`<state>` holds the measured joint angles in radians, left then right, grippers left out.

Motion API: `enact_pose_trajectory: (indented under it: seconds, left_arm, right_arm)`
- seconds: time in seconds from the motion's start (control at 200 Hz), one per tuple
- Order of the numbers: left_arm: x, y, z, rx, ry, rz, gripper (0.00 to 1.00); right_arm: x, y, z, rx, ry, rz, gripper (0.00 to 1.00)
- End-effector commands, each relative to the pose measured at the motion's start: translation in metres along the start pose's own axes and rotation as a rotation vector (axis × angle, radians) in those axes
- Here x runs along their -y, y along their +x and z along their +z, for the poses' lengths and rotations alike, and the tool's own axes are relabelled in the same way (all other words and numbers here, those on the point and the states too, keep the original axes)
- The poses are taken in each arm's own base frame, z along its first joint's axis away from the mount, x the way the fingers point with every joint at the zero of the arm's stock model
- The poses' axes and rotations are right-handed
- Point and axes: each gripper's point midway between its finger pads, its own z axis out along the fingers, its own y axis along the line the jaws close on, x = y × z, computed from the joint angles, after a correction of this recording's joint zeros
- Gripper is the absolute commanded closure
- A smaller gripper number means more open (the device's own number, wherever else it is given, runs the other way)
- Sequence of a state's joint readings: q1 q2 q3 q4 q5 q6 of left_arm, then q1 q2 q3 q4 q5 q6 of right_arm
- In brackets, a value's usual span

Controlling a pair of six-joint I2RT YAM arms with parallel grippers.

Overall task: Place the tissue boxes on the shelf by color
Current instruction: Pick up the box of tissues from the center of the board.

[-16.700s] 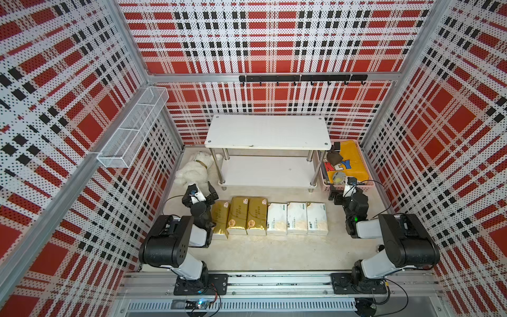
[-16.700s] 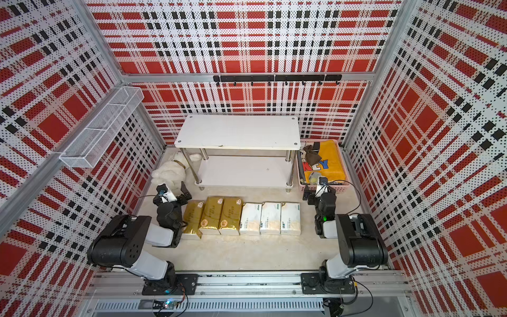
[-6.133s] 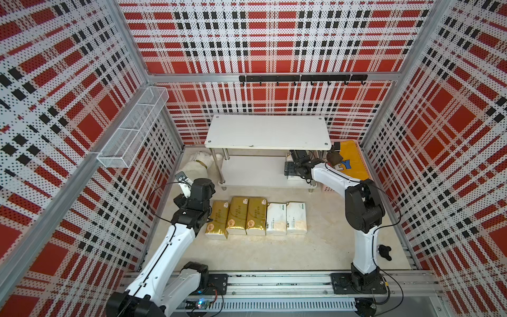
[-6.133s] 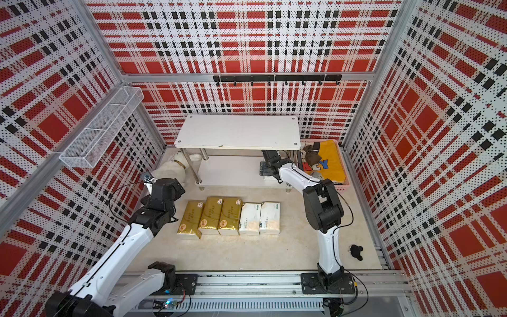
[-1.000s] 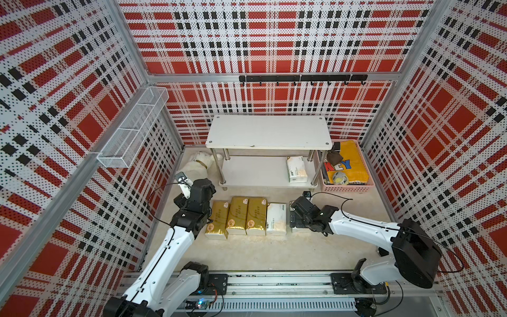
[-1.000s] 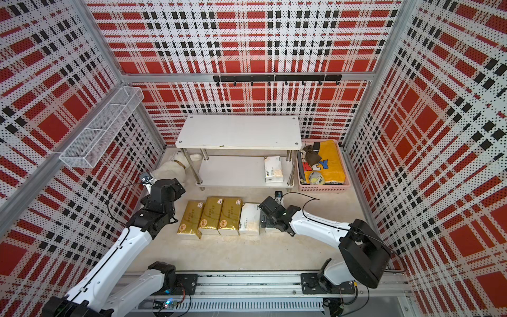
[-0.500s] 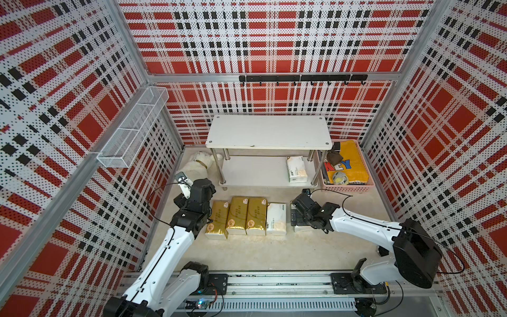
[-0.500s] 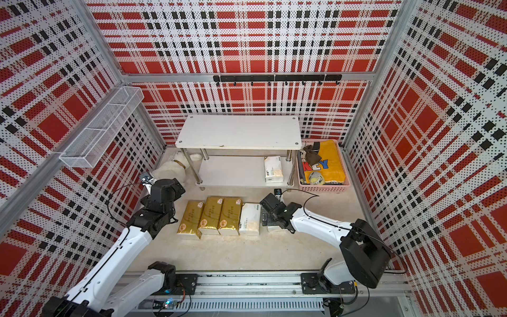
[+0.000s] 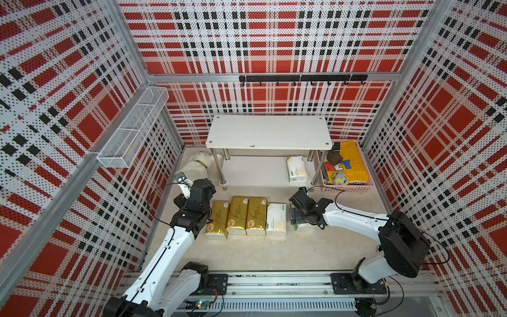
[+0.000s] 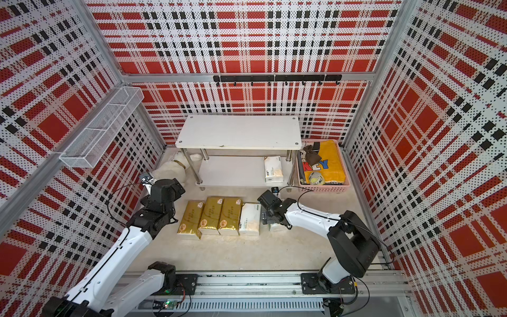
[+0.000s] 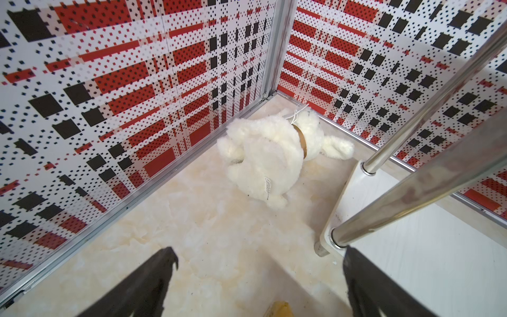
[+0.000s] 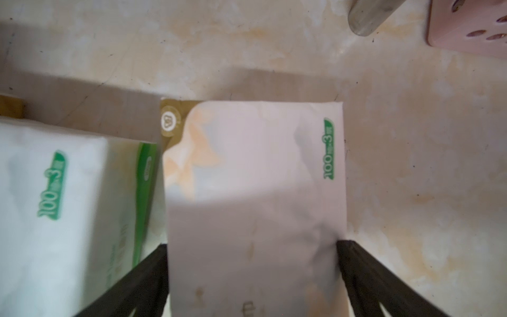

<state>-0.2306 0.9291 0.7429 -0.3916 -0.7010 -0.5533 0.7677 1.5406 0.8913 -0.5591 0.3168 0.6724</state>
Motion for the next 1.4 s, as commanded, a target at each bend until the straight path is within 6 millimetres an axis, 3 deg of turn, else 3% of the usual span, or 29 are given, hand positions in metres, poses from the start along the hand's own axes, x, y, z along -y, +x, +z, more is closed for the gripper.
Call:
enact_pose_trajectory:
  seconds: [0.0, 0.12, 0.301, 0.506, 1.032, 1.248, 1.393]
  left_arm:
    - [-0.004, 0.003, -0.001, 0.001, -0.014, 0.007, 0.0]
    - [-0.004, 0.004, -0.001, 0.0, -0.014, 0.008, 0.0]
    - [-0.004, 0.003, 0.0, 0.002, -0.017, 0.005, 0.0]
    - [-0.003, 0.002, -0.002, 0.004, -0.006, 0.005, 0.0]
    - [-0.002, 0.0, -0.002, 0.008, 0.001, 0.003, 0.0]
    - [-0.003, -0.001, -0.003, 0.012, 0.001, -0.001, 0.0]
    - [-0.001, -0.001, -0.003, 0.009, 0.006, 0.0, 0.0]
  right_arm:
    - [-0.004, 0.003, 0.01, -0.02, -0.016, -0.002, 0.0]
    - [-0.004, 0.003, 0.01, -0.02, -0.016, 0.004, 0.0]
    - [0.0, -0.011, -0.011, 0.032, -0.021, 0.018, 0.0]
    - [0.004, -0.014, -0.018, 0.03, -0.006, -0.007, 0.0]
    - [0.012, -0.008, -0.015, 0.034, 0.016, -0.035, 0.0]
    - [0.015, -0.022, -0.036, 0.091, 0.004, -0.025, 0.0]
    - [0.014, -0.018, -0.033, 0.08, -0.006, -0.035, 0.0]
